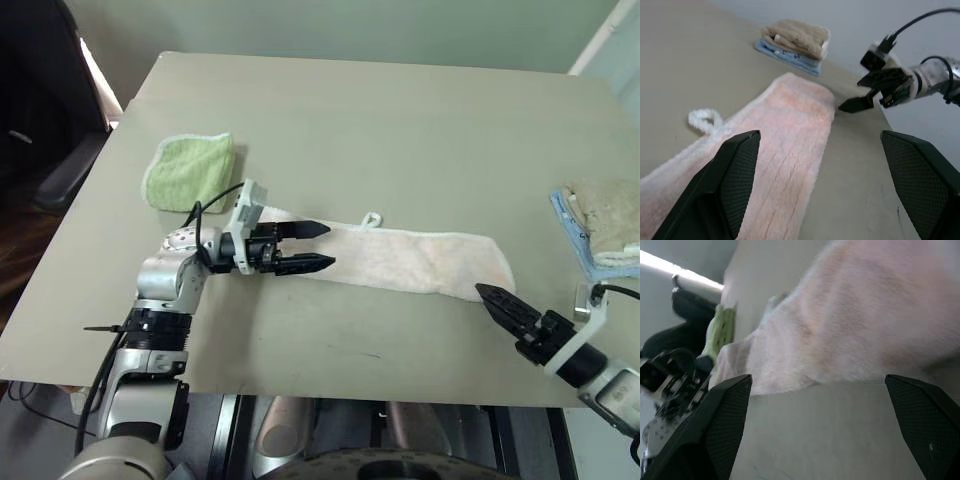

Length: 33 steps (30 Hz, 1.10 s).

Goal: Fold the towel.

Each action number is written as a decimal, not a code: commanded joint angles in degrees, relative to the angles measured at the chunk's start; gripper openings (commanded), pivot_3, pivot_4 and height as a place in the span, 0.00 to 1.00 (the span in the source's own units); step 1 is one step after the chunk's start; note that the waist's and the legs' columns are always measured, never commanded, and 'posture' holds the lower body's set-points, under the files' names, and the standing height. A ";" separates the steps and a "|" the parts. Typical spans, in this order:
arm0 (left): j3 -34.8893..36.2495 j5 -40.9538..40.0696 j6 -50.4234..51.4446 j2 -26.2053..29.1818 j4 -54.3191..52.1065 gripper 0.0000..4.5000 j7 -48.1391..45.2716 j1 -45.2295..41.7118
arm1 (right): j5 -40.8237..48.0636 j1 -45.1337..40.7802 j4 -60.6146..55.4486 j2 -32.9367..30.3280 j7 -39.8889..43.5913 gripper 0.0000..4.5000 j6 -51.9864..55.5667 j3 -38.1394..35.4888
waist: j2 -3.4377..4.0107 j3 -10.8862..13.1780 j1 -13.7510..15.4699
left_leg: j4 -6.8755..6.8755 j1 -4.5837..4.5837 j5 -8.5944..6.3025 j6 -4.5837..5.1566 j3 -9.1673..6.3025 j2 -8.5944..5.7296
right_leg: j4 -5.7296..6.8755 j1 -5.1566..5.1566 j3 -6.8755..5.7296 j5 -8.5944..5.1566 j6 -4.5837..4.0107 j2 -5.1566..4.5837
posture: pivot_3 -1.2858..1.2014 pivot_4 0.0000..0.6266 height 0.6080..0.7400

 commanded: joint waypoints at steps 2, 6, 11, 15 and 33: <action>-2.05 -0.74 -0.46 -1.41 -2.15 0.92 0.58 -0.25 | 9.22 -0.42 2.19 -0.69 -5.17 1.00 -4.48 1.96 | 0.00 0.00 -0.01 | 0.00 -0.04 -0.02 -0.01 0.00 0.01 | -0.09 -0.01 0.00 0.00 0.00 0.00 | 0.52 0.24 0.91; -2.64 -1.09 -0.52 -1.45 -2.39 0.92 0.91 -0.33 | 11.03 -0.20 2.16 -1.03 -6.93 1.00 -6.58 3.60 | 0.00 0.00 -0.15 | -0.01 -0.06 -0.12 0.04 0.02 0.01 | -0.19 -0.01 -0.03 0.04 0.06 0.01 | 0.52 0.24 0.91; -3.35 -1.18 -0.32 -1.99 -2.94 0.92 2.09 -0.95 | 11.43 -4.65 4.41 -0.79 -9.85 1.00 -9.74 5.86 | 0.00 0.00 -0.26 | -0.01 -0.07 -0.15 0.15 0.05 0.02 | -0.48 0.06 -0.05 0.12 0.20 0.01 | 0.52 0.24 0.91; -3.82 -1.52 0.46 -2.10 -4.34 0.92 2.96 -0.81 | 10.73 -9.13 7.56 -1.23 -12.07 1.00 -11.94 6.77 | 0.00 0.00 -0.25 | 0.05 -0.06 -0.13 0.25 0.11 -0.02 | -0.58 0.15 -0.01 0.25 0.35 -0.06 | 0.52 0.24 0.91; -4.58 0.91 -4.47 -1.31 1.14 0.94 2.08 -2.15 | 5.03 -7.60 9.05 -1.92 -9.25 0.40 -13.60 3.29 | 0.01 0.00 0.16 | 0.05 -0.11 -0.20 0.28 0.12 -0.03 | -0.64 0.16 -0.03 0.29 0.28 -0.10 | 0.52 0.24 0.91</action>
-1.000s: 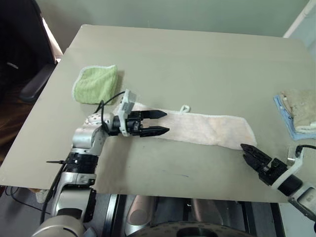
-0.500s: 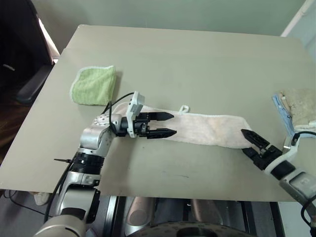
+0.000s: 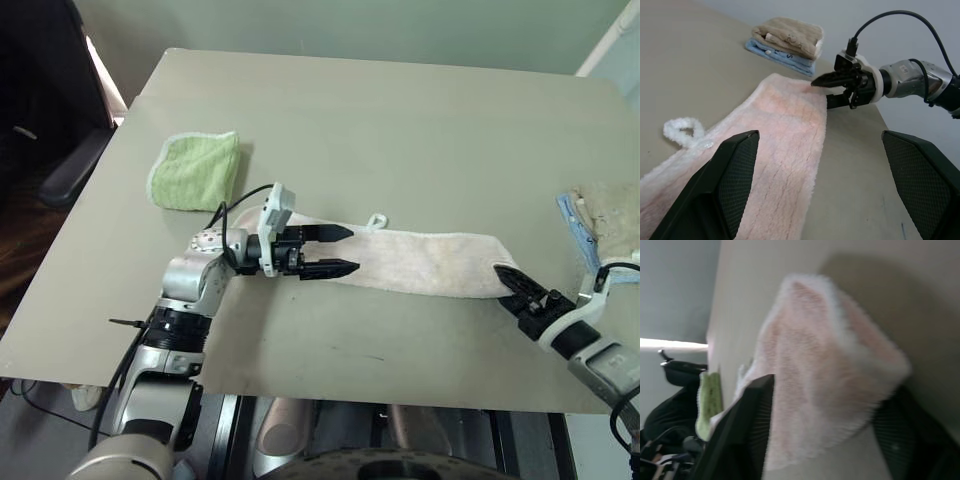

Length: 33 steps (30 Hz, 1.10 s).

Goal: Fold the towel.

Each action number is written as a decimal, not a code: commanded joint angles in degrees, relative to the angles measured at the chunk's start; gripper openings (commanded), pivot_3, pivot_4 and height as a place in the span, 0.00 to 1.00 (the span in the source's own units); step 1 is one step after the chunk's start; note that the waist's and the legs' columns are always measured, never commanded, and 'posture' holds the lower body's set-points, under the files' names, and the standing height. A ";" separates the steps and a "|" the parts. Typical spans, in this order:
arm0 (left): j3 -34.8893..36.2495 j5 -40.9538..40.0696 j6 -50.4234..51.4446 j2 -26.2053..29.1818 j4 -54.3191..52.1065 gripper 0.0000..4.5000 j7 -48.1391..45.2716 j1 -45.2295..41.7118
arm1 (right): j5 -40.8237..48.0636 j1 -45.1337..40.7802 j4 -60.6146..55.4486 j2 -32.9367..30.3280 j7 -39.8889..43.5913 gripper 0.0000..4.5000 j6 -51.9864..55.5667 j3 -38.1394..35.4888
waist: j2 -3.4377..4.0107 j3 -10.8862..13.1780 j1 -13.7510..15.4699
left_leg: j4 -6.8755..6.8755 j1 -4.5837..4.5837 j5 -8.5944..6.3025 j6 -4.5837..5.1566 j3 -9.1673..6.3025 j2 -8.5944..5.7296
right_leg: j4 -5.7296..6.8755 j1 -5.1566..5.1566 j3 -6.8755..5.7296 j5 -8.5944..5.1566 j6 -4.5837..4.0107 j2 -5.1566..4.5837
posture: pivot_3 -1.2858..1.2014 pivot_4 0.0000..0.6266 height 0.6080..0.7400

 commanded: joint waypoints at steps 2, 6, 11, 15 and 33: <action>-0.23 1.11 -3.44 0.20 2.61 0.94 -1.75 -1.93 | -0.63 1.32 -0.32 0.12 1.23 0.24 -1.68 -4.41 | 0.00 0.00 0.01 | 0.00 -0.01 0.00 0.01 0.00 0.00 | -0.01 0.00 0.00 0.00 0.00 0.00 | 0.52 0.24 0.91; -0.70 2.01 -5.67 -0.41 5.29 0.94 -2.63 -2.56 | -5.36 3.22 -1.25 0.56 2.51 0.01 -2.89 -5.44 | 0.00 0.00 0.01 | -0.01 0.00 -0.02 0.00 0.00 0.01 | -0.01 0.00 0.00 -0.02 -0.01 0.01 | 0.52 0.24 0.91; -1.05 3.24 -8.52 -1.27 8.39 0.94 -3.77 -3.71 | -6.70 3.56 -1.49 2.71 2.46 0.01 -4.96 -7.23 | 0.00 0.00 0.10 | 0.03 -0.04 -0.04 0.05 0.00 -0.01 | -0.05 0.02 0.00 -0.01 0.00 -0.01 | 0.52 0.24 0.91; -0.30 2.65 -8.73 -2.18 9.83 0.94 -4.23 -4.69 | -6.99 4.53 -2.11 2.85 3.00 0.01 -5.57 -9.38 | 0.00 0.00 0.49 | 0.03 -0.09 -0.06 0.08 -0.01 -0.04 | -0.08 0.02 0.00 -0.01 0.01 -0.04 | 0.52 0.24 0.91; -0.06 4.41 -12.48 -2.93 15.37 0.94 -5.38 -5.90 | -21.36 9.26 -11.97 -10.04 19.29 0.01 -0.44 -13.58 | 0.08 0.00 0.43 | 0.00 -0.06 -0.20 0.09 0.08 0.01 | -0.07 -0.01 -0.03 -0.14 0.03 -0.03 | 0.52 0.24 0.91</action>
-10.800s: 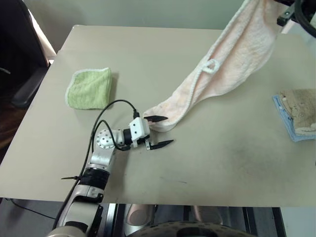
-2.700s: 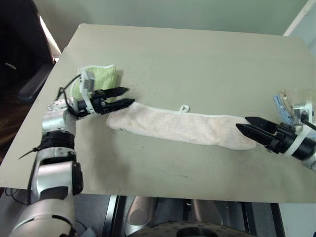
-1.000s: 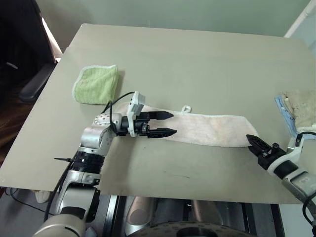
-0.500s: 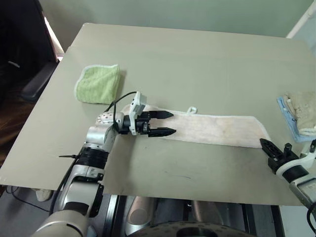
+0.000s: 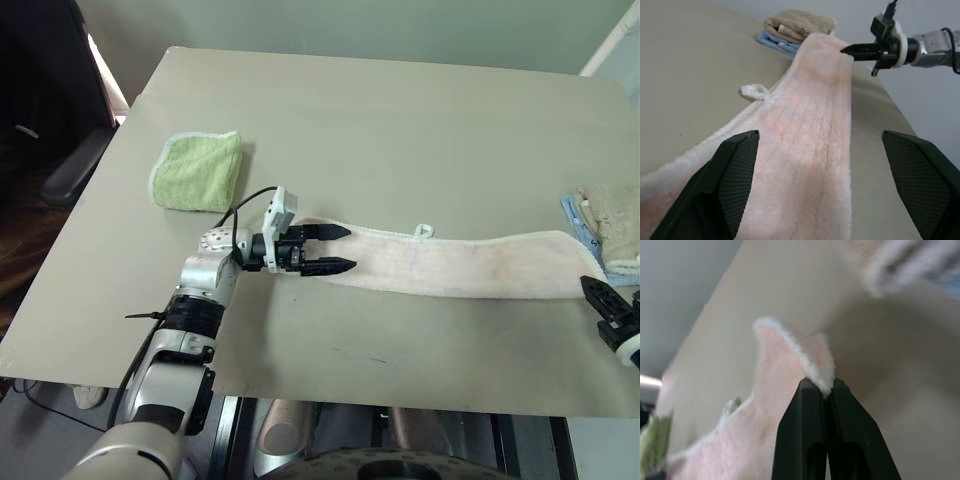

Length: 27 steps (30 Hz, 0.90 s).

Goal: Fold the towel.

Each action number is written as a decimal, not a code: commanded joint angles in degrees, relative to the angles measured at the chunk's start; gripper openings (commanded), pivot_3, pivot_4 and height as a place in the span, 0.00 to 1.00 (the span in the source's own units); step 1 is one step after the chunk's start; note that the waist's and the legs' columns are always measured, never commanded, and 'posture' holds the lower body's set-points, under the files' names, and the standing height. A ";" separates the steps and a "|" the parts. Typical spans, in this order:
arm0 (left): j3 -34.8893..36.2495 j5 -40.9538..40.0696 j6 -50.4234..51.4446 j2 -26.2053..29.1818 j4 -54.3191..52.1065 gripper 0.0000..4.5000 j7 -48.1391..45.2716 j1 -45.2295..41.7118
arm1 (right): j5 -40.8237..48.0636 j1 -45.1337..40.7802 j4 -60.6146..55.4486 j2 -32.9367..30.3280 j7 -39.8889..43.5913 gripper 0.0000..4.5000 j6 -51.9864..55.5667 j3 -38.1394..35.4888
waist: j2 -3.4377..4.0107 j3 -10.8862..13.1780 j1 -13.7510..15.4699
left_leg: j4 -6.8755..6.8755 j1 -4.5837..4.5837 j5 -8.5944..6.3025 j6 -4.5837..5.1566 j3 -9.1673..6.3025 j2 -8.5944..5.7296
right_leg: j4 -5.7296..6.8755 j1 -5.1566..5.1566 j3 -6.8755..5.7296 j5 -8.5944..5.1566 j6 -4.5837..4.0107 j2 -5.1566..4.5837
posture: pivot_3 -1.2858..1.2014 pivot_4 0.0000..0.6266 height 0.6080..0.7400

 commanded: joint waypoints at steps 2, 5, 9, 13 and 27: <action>0.48 0.18 -1.09 -0.24 -0.56 0.94 -0.28 -0.91 | -7.31 0.28 -7.50 -2.51 6.76 0.01 0.38 1.06 | -0.01 0.00 0.00 | 0.01 -0.01 0.00 0.00 -0.01 0.00 | -0.01 0.00 -0.03 -0.01 -0.01 0.01 | 0.52 0.24 0.91; 0.49 -0.27 -0.13 -0.34 -1.79 0.94 -0.02 -0.67 | -8.00 -0.73 -12.61 -4.47 8.87 0.01 1.09 1.22 | 0.02 0.01 0.01 | 0.02 -0.03 -0.01 0.02 0.00 -0.01 | -0.01 0.00 -0.02 -0.02 0.00 0.00 | 0.52 0.24 0.91; 0.47 -0.05 -0.21 -0.27 -1.69 0.94 0.11 -0.85 | -8.81 -2.19 -17.79 -7.53 9.85 0.01 2.14 2.56 | 0.00 0.01 -0.03 | 0.03 -0.02 -0.01 0.03 0.05 0.00 | -0.01 0.00 -0.02 -0.02 0.01 0.00 | 0.52 0.24 0.91; 0.60 -0.21 -0.11 -0.44 -2.03 0.94 0.42 -1.06 | -8.75 -8.05 -21.36 -10.35 7.30 0.01 2.46 7.74 | 0.00 0.01 -0.11 | 0.05 0.01 0.05 0.07 0.07 0.00 | 0.01 0.00 -0.01 0.00 0.03 0.01 | 0.52 0.24 0.91; 0.48 -0.42 1.34 -0.23 -4.69 0.94 1.78 -0.46 | -26.66 -17.44 -23.22 -9.47 3.69 0.01 7.47 33.03 | 0.00 0.01 0.00 | 0.10 0.01 0.45 0.65 0.08 0.02 | 0.02 0.00 -0.02 0.32 0.61 -0.01 | 0.52 0.24 0.91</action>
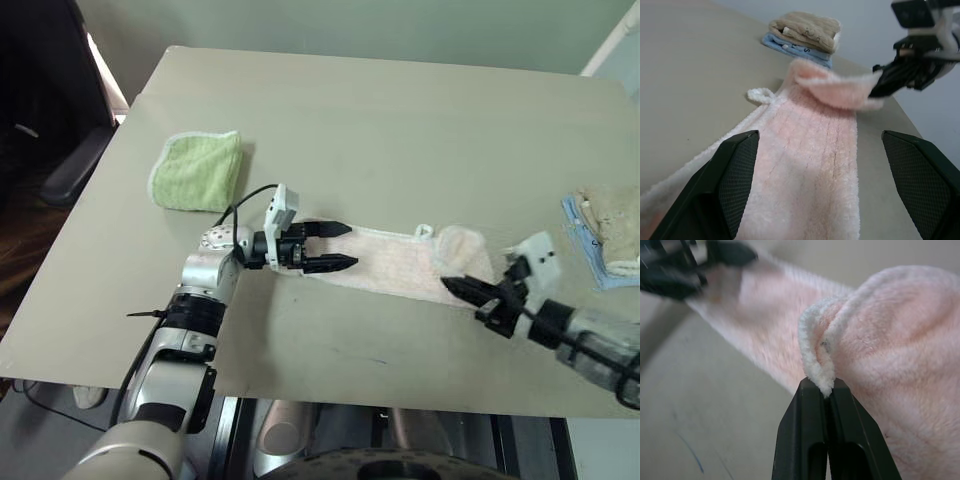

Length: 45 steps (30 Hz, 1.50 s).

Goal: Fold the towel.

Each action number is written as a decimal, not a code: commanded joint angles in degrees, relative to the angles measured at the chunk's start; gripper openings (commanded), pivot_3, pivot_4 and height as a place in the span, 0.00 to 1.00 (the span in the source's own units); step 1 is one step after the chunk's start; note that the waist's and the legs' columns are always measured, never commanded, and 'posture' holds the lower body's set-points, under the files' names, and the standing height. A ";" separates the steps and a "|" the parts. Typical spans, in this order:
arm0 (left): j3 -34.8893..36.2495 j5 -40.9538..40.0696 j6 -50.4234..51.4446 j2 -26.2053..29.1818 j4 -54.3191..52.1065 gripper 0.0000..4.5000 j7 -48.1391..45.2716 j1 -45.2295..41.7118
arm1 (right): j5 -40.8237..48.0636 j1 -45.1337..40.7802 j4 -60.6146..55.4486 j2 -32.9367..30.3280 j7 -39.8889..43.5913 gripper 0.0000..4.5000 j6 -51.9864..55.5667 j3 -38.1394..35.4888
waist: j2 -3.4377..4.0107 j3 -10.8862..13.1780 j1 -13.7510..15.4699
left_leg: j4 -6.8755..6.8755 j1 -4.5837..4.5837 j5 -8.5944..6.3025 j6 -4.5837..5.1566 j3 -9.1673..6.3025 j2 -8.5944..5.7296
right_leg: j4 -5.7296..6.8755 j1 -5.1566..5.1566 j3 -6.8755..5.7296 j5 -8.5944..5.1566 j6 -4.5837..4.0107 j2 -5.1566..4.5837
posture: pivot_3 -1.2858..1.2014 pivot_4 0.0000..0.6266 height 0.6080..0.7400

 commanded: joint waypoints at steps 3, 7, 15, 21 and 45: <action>0.37 -1.16 2.48 0.48 -6.11 0.94 0.95 0.46 | -4.47 -4.10 1.30 3.76 -1.73 0.01 -0.09 1.93 | 0.00 0.00 -0.09 | -0.01 0.02 0.01 0.01 -0.01 0.01 | 0.00 0.00 -0.01 0.03 -0.04 0.01 | 0.52 0.24 0.91; 0.43 -1.62 4.69 0.52 -8.84 0.94 2.08 0.68 | -5.46 -5.71 1.59 5.13 -1.10 0.01 1.20 2.01 | 0.00 0.00 -0.03 | -0.01 0.03 0.13 0.12 0.00 0.00 | 0.00 0.01 0.01 0.07 -0.15 0.00 | 0.52 0.24 0.91; 0.69 -1.23 4.08 0.29 -6.90 0.94 1.74 -0.07 | -7.28 -8.32 2.55 8.19 -1.09 0.05 4.15 4.45 | 0.00 0.00 -0.11 | -0.02 0.04 0.20 -0.01 0.00 0.01 | 0.00 0.00 0.00 0.11 -0.44 0.00 | 0.52 0.24 0.91; 1.41 -1.35 2.51 0.24 -5.11 0.94 1.10 -0.26 | -5.46 -8.32 1.56 10.40 0.04 0.44 4.62 3.06 | 0.00 0.00 -0.11 | -0.02 0.03 0.21 -0.08 0.00 0.00 | 0.00 0.00 0.02 0.10 -0.52 0.00 | 0.52 0.24 0.91; -4.63 5.18 -10.37 -20.38 2.81 0.04 13.35 -5.38 | -20.13 -6.55 10.00 24.75 3.07 0.00 -17.46 -8.33 | -0.02 0.01 -0.01 | -0.01 0.07 0.35 0.24 0.04 0.00 | -0.04 0.06 0.03 0.37 -0.02 -0.06 | 0.52 0.24 0.91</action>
